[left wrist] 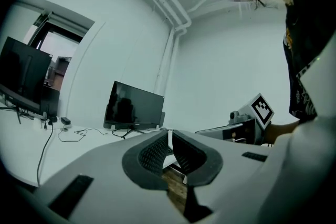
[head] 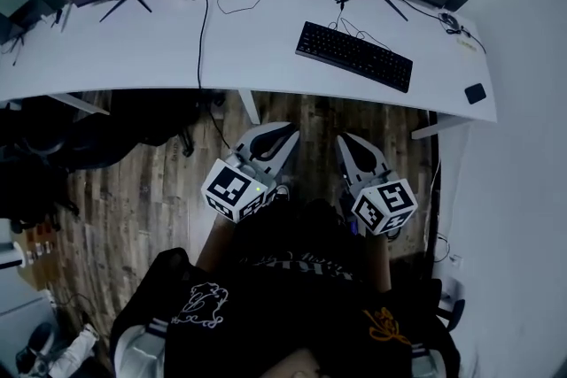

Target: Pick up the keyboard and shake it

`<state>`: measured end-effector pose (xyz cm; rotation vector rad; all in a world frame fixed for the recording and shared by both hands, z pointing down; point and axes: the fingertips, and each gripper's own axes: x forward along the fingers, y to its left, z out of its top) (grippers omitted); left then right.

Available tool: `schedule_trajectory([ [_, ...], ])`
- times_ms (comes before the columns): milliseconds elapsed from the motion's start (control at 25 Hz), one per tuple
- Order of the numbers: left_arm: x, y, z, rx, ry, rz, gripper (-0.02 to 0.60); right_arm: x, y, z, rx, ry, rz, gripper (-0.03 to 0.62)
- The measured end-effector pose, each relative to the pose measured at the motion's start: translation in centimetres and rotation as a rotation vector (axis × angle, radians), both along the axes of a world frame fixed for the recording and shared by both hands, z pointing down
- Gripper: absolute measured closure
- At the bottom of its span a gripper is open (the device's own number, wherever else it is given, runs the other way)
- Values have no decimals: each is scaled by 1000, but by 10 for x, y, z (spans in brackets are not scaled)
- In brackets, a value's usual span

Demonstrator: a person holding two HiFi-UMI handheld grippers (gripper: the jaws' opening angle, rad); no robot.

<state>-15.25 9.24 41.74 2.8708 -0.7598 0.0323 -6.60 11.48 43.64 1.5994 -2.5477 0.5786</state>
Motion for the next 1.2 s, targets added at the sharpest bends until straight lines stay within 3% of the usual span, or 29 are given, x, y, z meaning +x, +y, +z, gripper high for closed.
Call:
schedule_trajectory([
  [320,29,-31,12,-20,-28,57,545,28,-35,12,-38,-14,46,585],
  [600,52,-78,32,-73,-79,15,545,62,-93,25,-50,-35,22,585],
  [920,120,-158,48,-92,-127,-43,545,154,-172,41,-80,2,21,585],
  [1200,179,-218,70,-123,-158,-109,545,268,-228,82,-169,11,91,585],
])
